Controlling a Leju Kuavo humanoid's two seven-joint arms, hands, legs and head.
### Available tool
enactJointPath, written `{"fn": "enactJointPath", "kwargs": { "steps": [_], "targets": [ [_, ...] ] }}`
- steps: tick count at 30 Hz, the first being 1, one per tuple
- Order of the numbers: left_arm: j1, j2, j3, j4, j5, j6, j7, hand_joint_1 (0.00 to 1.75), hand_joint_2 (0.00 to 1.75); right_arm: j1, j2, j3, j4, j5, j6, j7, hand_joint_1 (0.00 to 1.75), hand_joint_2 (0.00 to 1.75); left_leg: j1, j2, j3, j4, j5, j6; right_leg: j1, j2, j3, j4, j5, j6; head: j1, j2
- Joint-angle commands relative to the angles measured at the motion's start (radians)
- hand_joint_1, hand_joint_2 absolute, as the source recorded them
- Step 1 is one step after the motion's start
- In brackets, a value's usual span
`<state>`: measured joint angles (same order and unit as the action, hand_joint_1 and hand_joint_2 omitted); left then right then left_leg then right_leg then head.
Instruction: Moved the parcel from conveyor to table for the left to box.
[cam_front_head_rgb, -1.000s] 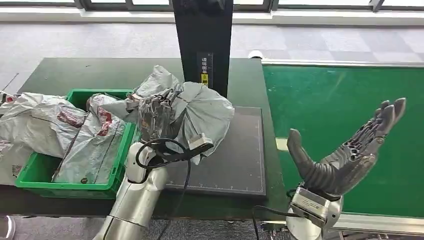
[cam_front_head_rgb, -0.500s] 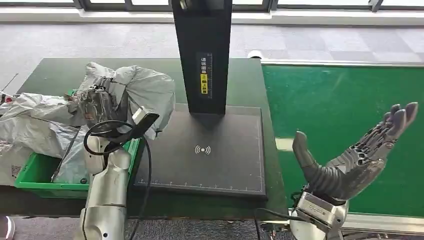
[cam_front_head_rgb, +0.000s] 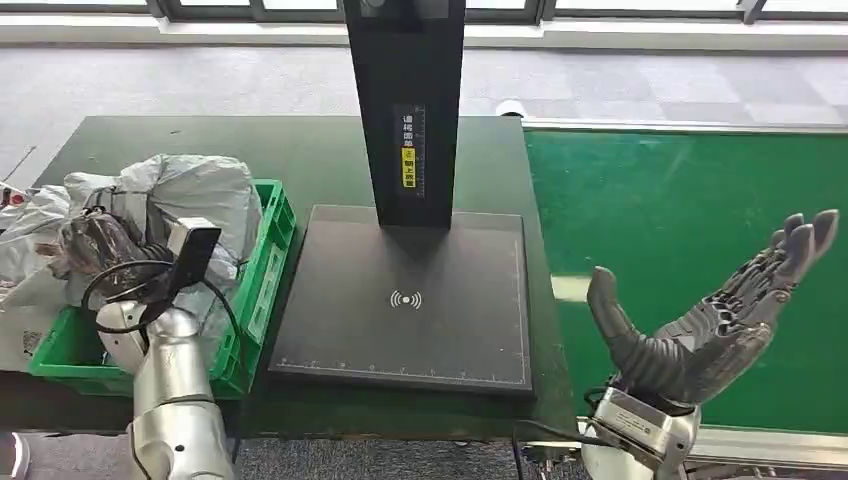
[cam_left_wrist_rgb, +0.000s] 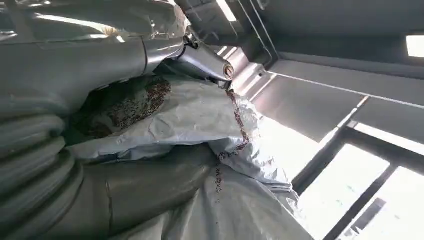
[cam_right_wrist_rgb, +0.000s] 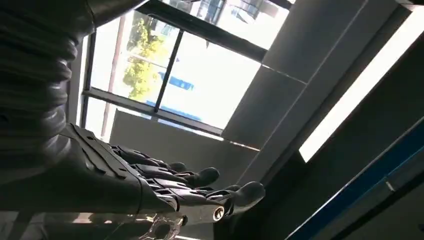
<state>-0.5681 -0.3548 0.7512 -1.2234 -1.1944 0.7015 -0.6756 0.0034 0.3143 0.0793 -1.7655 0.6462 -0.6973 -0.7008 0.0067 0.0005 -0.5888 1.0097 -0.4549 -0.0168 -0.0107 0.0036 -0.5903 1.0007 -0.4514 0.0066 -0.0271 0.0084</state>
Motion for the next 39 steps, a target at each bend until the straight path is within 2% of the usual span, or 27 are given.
{"fn": "enactJointPath", "kwargs": {
  "steps": [1, 4, 5, 6, 21, 22, 24, 26, 27, 34, 37, 39],
  "targets": [
    [-0.087, 0.006, 0.222, 0.043, -0.022, -0.003, -0.023, 1.75, 1.75, 0.032, 0.035, -0.037, 0.042, 0.004, -0.001, 0.003, 0.0, 1.75, 0.001, -0.001, 0.003, -0.002, 0.0, 0.0, 0.001, -0.001, 0.003, -0.002, 0.0, -0.001, 0.0, 0.0],
    [-0.08, 0.006, 0.197, 0.064, -0.016, -0.003, -0.023, 1.75, 1.75, 0.031, 0.035, -0.036, 0.049, 0.007, -0.001, 0.003, 0.0, 1.75, 0.001, -0.001, 0.003, -0.002, 0.0, 0.0, 0.002, -0.001, 0.004, -0.003, 0.0, -0.001, 0.0, 0.0],
    [-0.08, 0.006, 0.192, 0.074, -0.029, -0.003, -0.021, 0.07, 1.75, 0.031, 0.035, -0.036, 0.051, 0.008, -0.001, 0.003, 0.0, 1.75, 0.001, -0.001, 0.004, -0.004, 0.0, 0.0, 0.001, -0.002, 0.005, -0.004, 0.0, -0.001, 0.0, 0.0],
    [-0.083, 0.006, 0.19, 0.072, -0.044, -0.003, -0.017, 0.0, 1.75, 0.031, 0.035, -0.034, 0.055, 0.008, -0.001, 0.003, 0.0, 1.75, 0.001, -0.002, 0.002, -0.002, 0.0, 0.0, 0.001, -0.002, 0.004, -0.002, 0.0, 0.0, 0.0, 0.0],
    [-0.078, 0.006, 0.16, 0.1, -0.069, -0.003, 0.0, 0.0, 1.75, 0.022, 0.035, -0.039, 0.079, 0.009, -0.001, 0.003, 0.0, 1.75, 0.001, -0.001, 0.003, -0.002, 0.0, 0.0, 0.001, -0.002, 0.004, -0.002, 0.0, -0.001, 0.0, 0.0],
    [-0.073, 0.006, 0.141, 0.108, -0.079, -0.003, 0.021, 0.0, 1.75, 0.022, 0.035, -0.04, 0.081, 0.008, -0.001, 0.003, 0.0, 1.75, 0.001, -0.002, 0.002, -0.001, 0.0, 0.0, 0.001, -0.002, 0.003, -0.002, 0.0, -0.001, 0.0, 0.0],
    [-0.055, 0.014, 0.068, 0.158, -0.152, -0.003, 0.138, 0.0, 1.75, 0.025, 0.035, -0.045, 0.08, 0.007, -0.001, 0.003, 0.0, 1.75, 0.001, -0.002, 0.002, -0.001, 0.0, 0.0, 0.001, -0.003, 0.003, -0.001, 0.0, 0.0, 0.0, 0.0],
    [-0.063, 0.048, 0.011, 0.273, -0.192, -0.003, 0.243, 0.0, 1.75, 0.03, 0.035, -0.054, 0.076, 0.007, -0.001, 0.003, 0.0, 1.75, 0.0, -0.005, 0.002, -0.002, 0.001, 0.0, 0.0, -0.005, 0.004, -0.002, 0.0, 0.0, 0.0, 0.0],
    [-0.066, 0.062, -0.008, 0.306, -0.197, -0.003, 0.27, 0.0, 0.0, 0.031, 0.035, -0.059, 0.074, 0.007, -0.001, 0.003, 0.0, 1.75, 0.0, -0.007, 0.004, -0.004, 0.002, 0.0, 0.0, -0.007, 0.006, -0.003, 0.0, -0.001, 0.0, 0.0],
    [-0.053, 0.073, -0.054, 0.338, -0.172, -0.003, 0.308, 0.0, 0.0, 0.029, 0.035, -0.069, 0.073, 0.006, -0.001, 0.003, 0.0, 1.75, 0.0, -0.003, 0.003, -0.003, 0.001, 0.0, 0.0, -0.003, 0.004, -0.003, 0.0, -0.001, 0.0, 0.0],
    [-0.08, 0.107, -0.117, 0.506, -0.077, -0.033, 0.296, 0.0, 0.0, 0.03, 0.035, -0.081, 0.069, 0.005, -0.001, 0.003, 0.0, 1.75, 0.0, -0.004, 0.004, -0.003, 0.001, 0.0, 0.0, -0.004, 0.004, -0.002, 0.0, -0.001, 0.0, 0.0],
    [-0.08, 0.107, -0.117, 0.506, -0.077, -0.033, 0.296, 0.0, 0.0, 0.03, 0.035, -0.081, 0.069, 0.005, -0.001, 0.003, 0.0, 1.75, 0.0, -0.006, 0.005, -0.004, 0.002, 0.0, 0.0, -0.006, 0.006, -0.003, 0.0, -0.001, 0.0, 0.0]
  ]
}}
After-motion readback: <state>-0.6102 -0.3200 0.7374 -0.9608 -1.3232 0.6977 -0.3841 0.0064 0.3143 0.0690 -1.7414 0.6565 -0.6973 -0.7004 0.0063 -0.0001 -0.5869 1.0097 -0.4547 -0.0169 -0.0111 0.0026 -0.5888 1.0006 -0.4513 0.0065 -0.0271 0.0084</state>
